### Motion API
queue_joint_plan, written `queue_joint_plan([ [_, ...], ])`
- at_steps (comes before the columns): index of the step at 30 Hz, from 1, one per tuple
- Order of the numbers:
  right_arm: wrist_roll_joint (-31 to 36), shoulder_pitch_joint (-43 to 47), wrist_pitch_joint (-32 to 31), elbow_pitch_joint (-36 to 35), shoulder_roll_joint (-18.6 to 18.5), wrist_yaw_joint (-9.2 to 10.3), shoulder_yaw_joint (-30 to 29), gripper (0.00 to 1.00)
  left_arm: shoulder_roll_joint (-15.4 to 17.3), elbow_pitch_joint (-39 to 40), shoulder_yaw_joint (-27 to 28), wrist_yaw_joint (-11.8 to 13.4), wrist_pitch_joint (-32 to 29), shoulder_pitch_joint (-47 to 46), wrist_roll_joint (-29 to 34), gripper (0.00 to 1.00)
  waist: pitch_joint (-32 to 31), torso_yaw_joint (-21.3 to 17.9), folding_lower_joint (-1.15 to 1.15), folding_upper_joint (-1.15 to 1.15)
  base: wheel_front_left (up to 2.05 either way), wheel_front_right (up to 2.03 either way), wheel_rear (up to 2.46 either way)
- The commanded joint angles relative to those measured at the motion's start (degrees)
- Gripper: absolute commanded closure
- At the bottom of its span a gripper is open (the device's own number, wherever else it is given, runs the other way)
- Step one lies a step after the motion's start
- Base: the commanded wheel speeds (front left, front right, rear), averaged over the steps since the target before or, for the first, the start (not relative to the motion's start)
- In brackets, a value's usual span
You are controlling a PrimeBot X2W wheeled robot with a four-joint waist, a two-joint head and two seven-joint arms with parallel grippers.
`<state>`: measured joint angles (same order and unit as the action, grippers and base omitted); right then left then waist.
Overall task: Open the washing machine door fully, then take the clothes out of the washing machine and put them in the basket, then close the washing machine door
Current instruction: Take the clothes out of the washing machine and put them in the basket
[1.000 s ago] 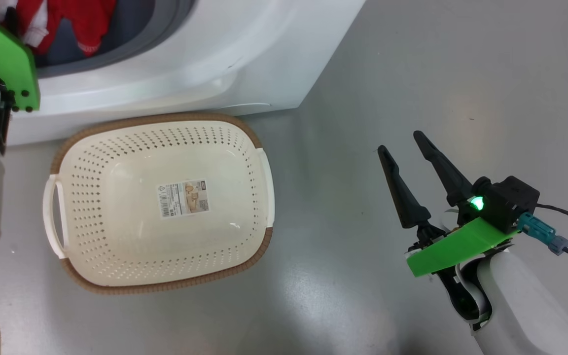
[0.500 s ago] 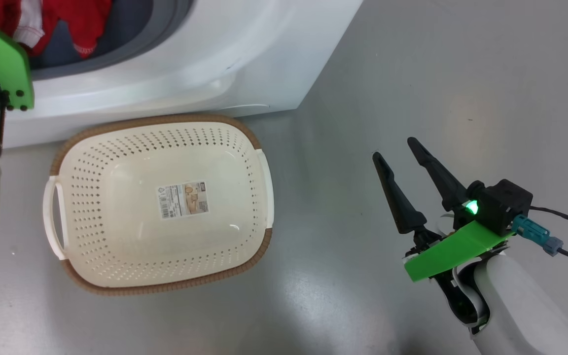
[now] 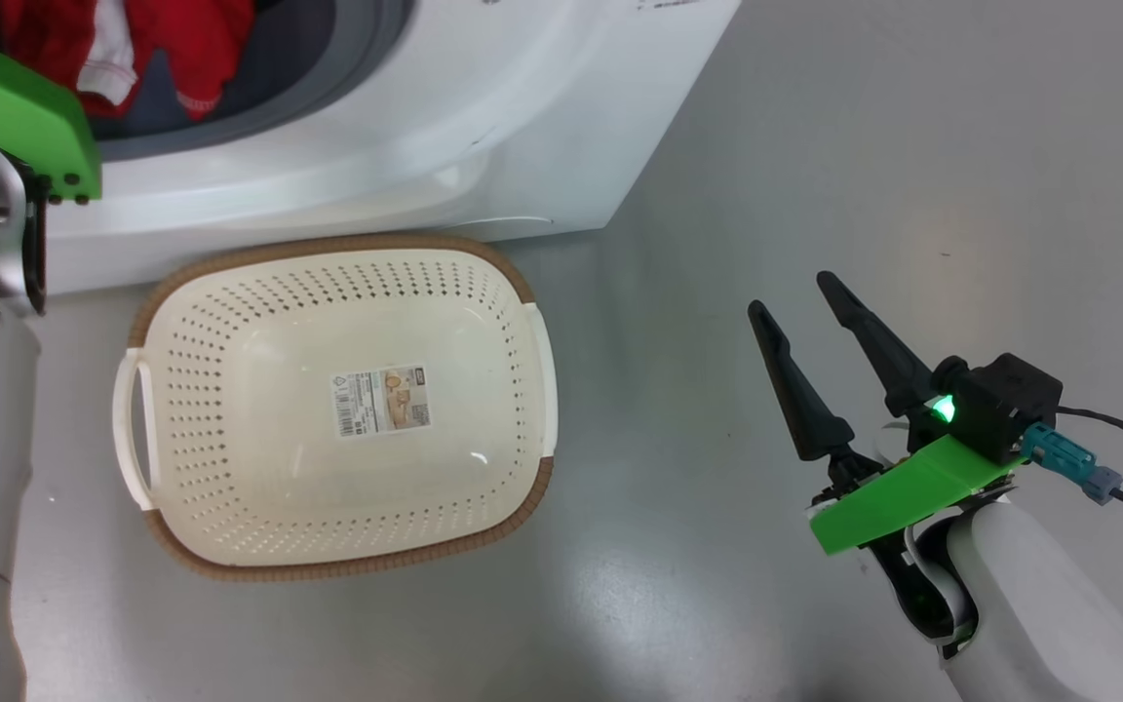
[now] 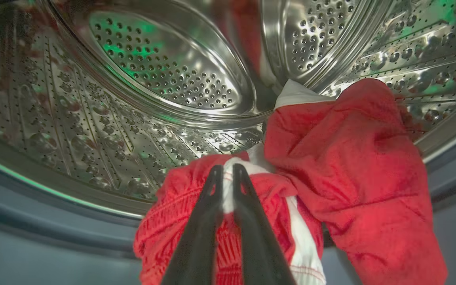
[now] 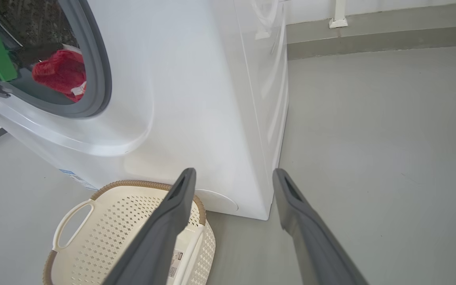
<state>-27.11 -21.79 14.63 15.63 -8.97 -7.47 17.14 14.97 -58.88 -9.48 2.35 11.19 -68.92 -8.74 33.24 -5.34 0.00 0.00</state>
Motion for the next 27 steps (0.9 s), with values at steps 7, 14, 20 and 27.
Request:
queue_joint_plan([
  [7,0.6,0.5,0.4,-1.1,-0.3,-0.02,0.4,0.00,2.0,7.2,1.4,1.8,3.3,4.8,-1.1,1.00,-1.6,1.2,0.00,0.00,0.00,0.00,0.00],
  [14,0.7,1.2,0.4,-0.8,-0.3,-0.02,0.2,0.00,2.4,19.5,3.2,2.6,3.8,12.4,-2.0,1.00,-3.8,2.1,0.00,0.00,0.00,0.00,0.00],
  [20,0.7,1.8,0.4,-0.4,-0.4,-0.02,0.2,0.00,1.9,30.0,4.9,3.4,3.8,20.4,-2.3,1.00,-6.4,2.7,0.00,0.00,0.00,0.00,0.00],
  [27,0.7,2.8,0.4,0.2,-0.2,-0.02,0.3,0.00,1.0,37.5,5.2,3.9,3.8,28.2,-2.5,1.00,-9.6,3.3,0.00,0.00,0.00,0.00,0.00],
])
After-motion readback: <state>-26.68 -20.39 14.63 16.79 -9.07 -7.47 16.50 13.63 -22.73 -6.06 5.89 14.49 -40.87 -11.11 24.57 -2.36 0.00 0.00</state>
